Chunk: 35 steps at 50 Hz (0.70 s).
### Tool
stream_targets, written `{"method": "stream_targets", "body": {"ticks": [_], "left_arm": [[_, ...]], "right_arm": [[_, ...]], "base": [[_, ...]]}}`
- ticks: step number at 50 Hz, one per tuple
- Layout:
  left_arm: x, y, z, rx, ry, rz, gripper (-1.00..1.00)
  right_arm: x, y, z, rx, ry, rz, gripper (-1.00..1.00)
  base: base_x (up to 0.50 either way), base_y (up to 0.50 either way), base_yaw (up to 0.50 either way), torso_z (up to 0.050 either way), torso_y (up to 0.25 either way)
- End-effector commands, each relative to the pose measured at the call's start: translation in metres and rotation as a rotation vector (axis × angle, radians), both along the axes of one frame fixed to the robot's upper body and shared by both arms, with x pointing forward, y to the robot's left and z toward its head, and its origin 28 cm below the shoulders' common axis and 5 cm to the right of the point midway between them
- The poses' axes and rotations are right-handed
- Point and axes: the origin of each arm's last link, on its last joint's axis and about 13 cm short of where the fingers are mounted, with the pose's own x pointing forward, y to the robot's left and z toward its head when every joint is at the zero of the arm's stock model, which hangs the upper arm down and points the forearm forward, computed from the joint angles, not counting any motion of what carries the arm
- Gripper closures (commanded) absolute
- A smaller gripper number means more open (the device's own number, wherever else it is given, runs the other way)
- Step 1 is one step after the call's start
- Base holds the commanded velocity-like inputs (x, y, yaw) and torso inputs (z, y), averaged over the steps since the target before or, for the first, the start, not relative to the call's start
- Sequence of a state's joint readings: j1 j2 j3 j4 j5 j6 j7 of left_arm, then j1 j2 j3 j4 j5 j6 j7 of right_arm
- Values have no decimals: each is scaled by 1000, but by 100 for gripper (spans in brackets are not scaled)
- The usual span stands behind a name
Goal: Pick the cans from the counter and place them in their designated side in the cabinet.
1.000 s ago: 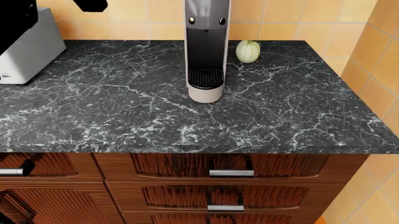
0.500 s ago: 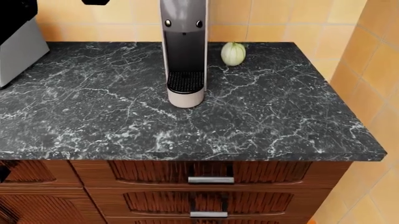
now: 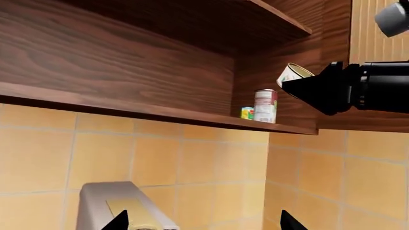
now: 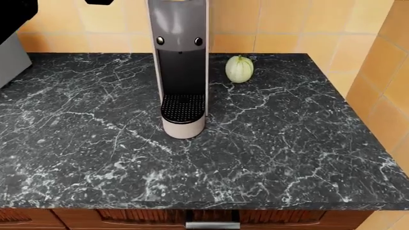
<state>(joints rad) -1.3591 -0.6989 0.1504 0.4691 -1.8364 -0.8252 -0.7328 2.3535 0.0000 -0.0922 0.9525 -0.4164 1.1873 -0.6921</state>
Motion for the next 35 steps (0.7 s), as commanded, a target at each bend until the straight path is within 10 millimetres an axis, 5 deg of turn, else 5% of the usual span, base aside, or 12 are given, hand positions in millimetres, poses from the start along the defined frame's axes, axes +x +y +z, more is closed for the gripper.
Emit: {"method": "stream_targets", "body": {"ticks": [1,35], "left_arm": [[0,-1,0,2,0,-1,-100],[-11,-4,9,8,-6,-4,-100]], "right_arm": [[-1,0,1,-7,-7,-1,100],[-1,0,1,-7,-7,-1,100]], "base": [[324,-37,0,0,0],[326,-71,0,0,1]]}}
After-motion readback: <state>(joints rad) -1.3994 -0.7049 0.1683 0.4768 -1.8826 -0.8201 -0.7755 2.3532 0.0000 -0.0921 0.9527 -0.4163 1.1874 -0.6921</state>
